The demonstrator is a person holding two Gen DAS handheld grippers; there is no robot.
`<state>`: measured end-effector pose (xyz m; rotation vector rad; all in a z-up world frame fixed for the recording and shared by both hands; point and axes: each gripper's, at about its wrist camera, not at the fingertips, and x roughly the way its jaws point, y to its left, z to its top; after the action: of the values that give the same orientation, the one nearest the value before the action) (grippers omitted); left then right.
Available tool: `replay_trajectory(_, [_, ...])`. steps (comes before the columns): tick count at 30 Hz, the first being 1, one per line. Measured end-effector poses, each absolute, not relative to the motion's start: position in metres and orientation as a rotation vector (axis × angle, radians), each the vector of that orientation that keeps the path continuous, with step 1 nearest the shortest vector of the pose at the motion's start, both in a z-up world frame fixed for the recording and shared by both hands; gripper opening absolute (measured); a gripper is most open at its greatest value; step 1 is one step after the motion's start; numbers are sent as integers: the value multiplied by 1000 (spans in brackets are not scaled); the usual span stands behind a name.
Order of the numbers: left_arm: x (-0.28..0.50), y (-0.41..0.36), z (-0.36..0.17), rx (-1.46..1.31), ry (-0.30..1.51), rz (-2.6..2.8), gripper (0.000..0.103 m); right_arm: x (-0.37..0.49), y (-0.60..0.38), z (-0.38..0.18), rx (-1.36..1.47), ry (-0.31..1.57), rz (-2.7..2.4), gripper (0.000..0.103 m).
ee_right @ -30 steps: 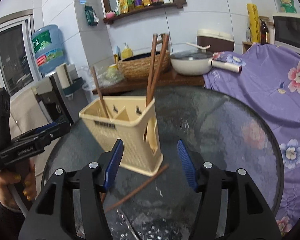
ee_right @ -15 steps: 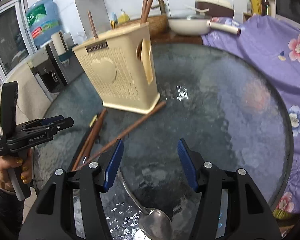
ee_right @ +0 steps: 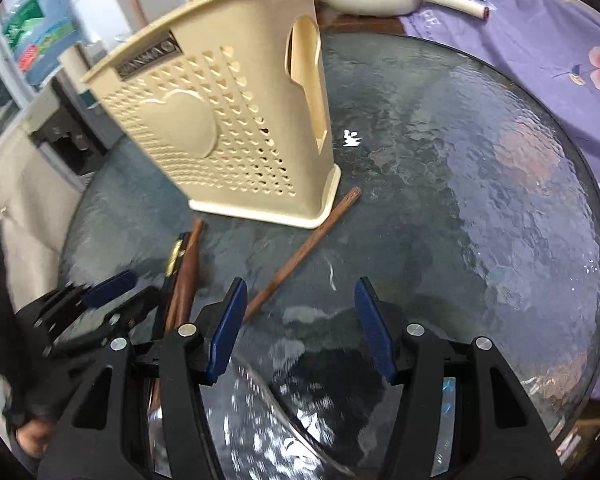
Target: Organize utensils
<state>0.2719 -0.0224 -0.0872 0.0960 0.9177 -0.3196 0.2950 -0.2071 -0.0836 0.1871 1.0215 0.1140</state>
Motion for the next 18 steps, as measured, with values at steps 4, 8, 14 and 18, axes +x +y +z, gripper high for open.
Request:
replay_trajectory(4, [274, -24, -86, 96, 920, -321, 35, 308, -197, -95, 151, 1049, 41, 54])
replay_trajectory(8, [277, -25, -86, 91, 923, -328, 35, 315, -195, -99, 153, 1041, 20, 52])
replay_trajectory(14, [278, -29, -87, 98, 915, -328, 34, 316, -183, -102, 75, 1038, 15, 52])
replay_trajectory(18, [277, -30, -90, 126, 914, -311, 35, 311, -179, -102, 30, 1035, 22, 46])
